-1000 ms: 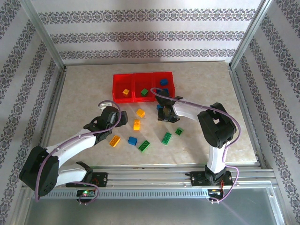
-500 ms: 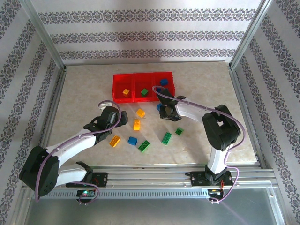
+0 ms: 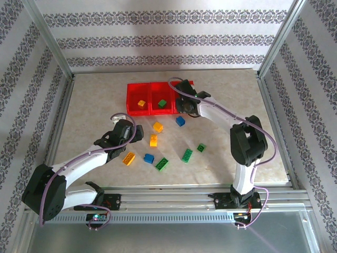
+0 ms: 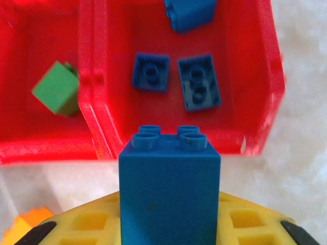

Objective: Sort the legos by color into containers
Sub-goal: Pick up the lego from the center of the table, then place the lego in the container.

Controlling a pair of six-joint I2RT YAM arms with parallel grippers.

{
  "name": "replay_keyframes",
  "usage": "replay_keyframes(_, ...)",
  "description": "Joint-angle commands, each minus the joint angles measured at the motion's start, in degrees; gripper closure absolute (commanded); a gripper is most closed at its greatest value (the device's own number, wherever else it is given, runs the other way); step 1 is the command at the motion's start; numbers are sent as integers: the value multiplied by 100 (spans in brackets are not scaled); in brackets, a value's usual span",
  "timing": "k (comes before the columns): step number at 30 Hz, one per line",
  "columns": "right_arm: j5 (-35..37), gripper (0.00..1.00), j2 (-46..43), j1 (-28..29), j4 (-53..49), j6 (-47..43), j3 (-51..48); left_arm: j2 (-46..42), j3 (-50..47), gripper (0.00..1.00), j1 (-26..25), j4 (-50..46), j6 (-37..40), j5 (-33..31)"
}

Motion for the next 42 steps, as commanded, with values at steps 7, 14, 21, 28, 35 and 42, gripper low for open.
replay_keyframes(7,-20,68,1051,-366,-103,-549,1317,-162,59,0,63,-123,5,226)
replay_keyframes(14,-406,64,1532,-548,-94,-541,1871,-94,85,0,61,-134,56,453)
replay_keyframes(21,-690,55,1759,-618,-86,-427,2063,-29,146,0,65,-197,120,646)
replay_keyframes(28,-752,47,1709,-618,-77,-438,2081,-2,243,0,65,-302,201,753)
replay_keyframes(35,-738,40,1318,-592,-38,-413,1753,-54,299,1,65,-816,320,841)
replay_keyframes(42,-522,31,566,-454,98,-346,941,-324,342,2,61,-1905,611,978)
